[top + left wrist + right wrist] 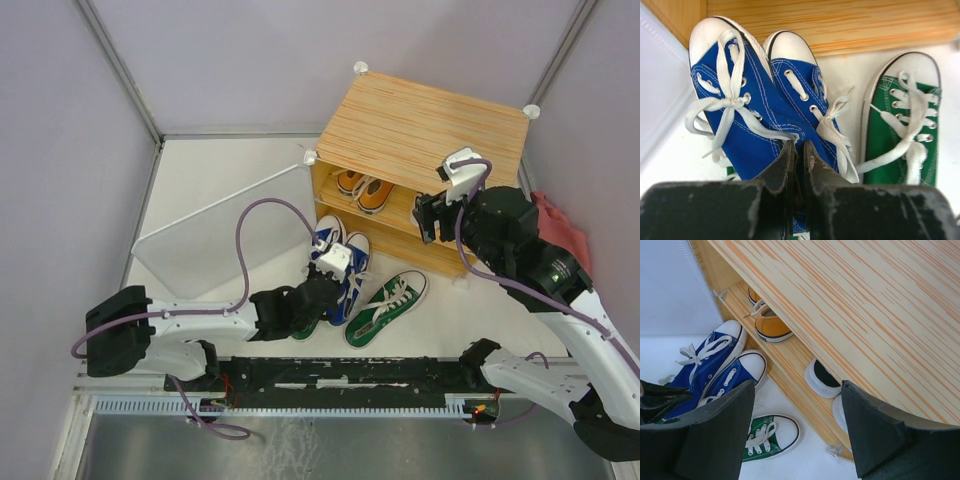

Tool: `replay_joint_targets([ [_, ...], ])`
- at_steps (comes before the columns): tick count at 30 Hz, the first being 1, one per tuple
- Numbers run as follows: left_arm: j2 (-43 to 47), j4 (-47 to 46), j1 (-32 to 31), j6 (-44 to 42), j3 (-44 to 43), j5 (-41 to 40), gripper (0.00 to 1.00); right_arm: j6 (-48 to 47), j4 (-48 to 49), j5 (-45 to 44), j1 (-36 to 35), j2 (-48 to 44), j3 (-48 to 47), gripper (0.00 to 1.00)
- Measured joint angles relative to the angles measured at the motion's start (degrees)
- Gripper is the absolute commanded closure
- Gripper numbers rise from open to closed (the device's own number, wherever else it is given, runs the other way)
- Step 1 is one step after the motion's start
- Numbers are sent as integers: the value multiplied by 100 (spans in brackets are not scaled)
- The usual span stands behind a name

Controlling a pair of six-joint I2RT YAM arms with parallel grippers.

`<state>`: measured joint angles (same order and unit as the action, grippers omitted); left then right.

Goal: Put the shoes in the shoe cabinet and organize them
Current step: Place the shoe in the shoe cabinet.

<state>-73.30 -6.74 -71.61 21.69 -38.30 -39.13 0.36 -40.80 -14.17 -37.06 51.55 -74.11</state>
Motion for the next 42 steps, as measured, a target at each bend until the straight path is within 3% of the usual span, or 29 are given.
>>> replay_joint_targets([
  [8, -107, -1016, 74, -1593, 337, 214, 97, 0, 13, -205, 0, -90, 15, 23],
  [18, 1335, -1104, 173, -1880, 828, 960, 97, 7, 101, -330, 0, -85, 160, 24],
  [24, 1668, -1270, 136, -2216, 1126, 1281, 97, 11, 164, -411, 0, -61, 219, 24],
  [28, 1390, -1827, 111, -2608, 1307, 1196, 97, 11, 269, -422, -2, 48, 223, 24],
  [36, -28, -3587, 122, -3602, 1309, 750, 97, 28, 350, -459, 0, 144, 225, 24],
  [42, -662, -4437, 442, -4017, 1246, 789, 97, 28, 378, -549, 0, 118, 225, 24],
])
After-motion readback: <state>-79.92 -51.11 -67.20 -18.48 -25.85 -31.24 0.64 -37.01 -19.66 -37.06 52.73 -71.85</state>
